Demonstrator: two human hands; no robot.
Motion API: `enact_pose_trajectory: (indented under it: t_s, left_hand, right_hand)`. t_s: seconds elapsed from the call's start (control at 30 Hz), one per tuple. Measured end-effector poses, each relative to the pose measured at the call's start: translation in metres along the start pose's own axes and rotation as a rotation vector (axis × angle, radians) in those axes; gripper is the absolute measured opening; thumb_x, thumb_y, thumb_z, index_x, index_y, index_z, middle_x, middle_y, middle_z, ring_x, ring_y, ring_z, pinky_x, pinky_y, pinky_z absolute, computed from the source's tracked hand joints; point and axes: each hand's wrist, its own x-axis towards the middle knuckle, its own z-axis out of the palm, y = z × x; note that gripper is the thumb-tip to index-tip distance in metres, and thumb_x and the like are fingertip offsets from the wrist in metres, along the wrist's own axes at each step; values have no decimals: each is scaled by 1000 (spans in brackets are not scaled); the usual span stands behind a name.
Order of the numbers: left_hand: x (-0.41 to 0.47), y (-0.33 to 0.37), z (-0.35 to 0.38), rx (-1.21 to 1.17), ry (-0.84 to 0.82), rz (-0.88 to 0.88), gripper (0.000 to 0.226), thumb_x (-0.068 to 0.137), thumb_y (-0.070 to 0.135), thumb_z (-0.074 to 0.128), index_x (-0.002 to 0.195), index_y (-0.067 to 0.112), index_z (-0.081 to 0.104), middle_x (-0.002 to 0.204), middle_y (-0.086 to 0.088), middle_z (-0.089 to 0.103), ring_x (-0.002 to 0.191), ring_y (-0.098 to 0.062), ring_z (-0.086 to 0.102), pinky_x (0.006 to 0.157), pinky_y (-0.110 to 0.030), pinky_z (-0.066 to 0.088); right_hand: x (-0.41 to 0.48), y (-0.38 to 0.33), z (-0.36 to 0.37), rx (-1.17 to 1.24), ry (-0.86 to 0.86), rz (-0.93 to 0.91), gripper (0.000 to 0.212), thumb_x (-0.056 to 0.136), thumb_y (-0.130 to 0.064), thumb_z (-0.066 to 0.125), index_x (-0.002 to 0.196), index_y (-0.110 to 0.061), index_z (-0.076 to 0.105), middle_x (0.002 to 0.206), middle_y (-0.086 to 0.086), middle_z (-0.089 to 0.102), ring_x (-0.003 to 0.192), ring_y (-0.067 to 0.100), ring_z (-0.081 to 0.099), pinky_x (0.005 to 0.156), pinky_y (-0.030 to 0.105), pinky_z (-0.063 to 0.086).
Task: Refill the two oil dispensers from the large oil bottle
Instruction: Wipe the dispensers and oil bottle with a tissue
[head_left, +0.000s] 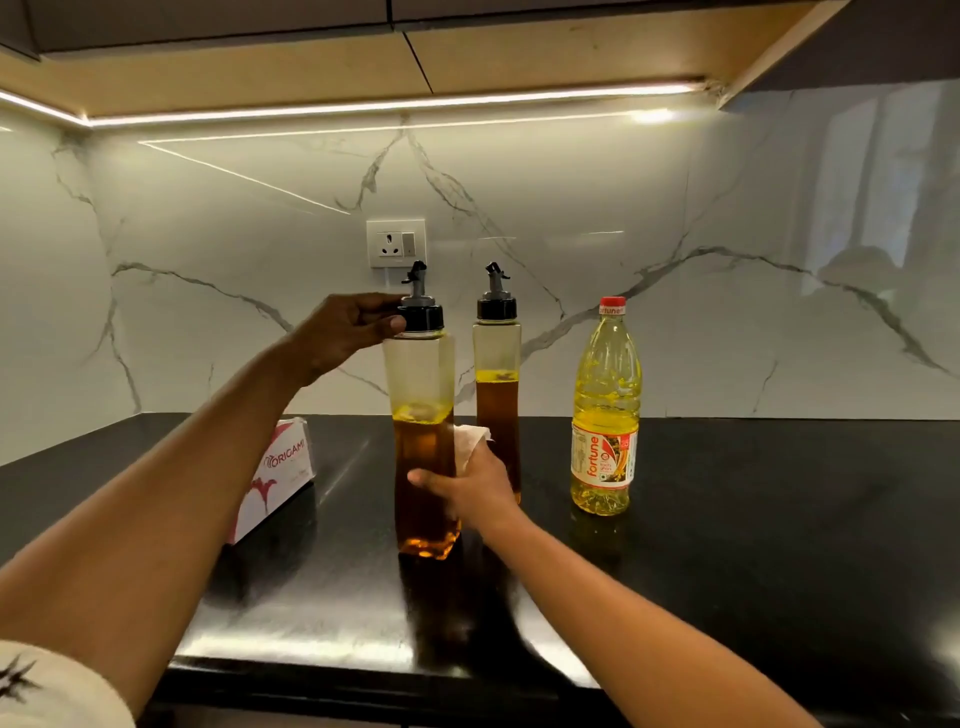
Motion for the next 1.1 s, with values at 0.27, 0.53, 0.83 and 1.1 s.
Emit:
enact_pose_trajectory:
  t_s: [0.27,0.53,0.83,1.1]
  left_hand:
    - [-1,21,16,222,210,17,41,68,53,75,100,28,69,90,0,72,83,-15,66,75,-33,54]
    - [-5,9,6,-21,98,19,42,69,39,72,109,26,66,99,5,70,84,-2,66,67,-12,51]
    - [-3,9,13,-48,81,43,50,69,42,69,116,28,62,102,10,69,87,5,65,71,-10,51]
    - [-4,4,9,-63,100,40,46,71,40,70,115,29,63,105,6,69,95,-5,64,76,-16,52]
  right_hand:
    - [-13,-13,32,-142,206,-106,83,70,-55,74,131,-15,36,125,1,45,118,18,44,99,36,43]
    - [21,-94,-5,474,-145,-85,73,88,-67,12,150,-29,5,156,12,14,141,33,20,114,56,16]
    - [-4,-18,-4,399,-357,317,87,79,-78,7,150,-29,1,157,13,5,141,34,18,112,54,15]
    - [10,-61,-11,410,-306,65,84,80,-78,4,149,-31,-2,158,10,6,142,33,13,113,56,14]
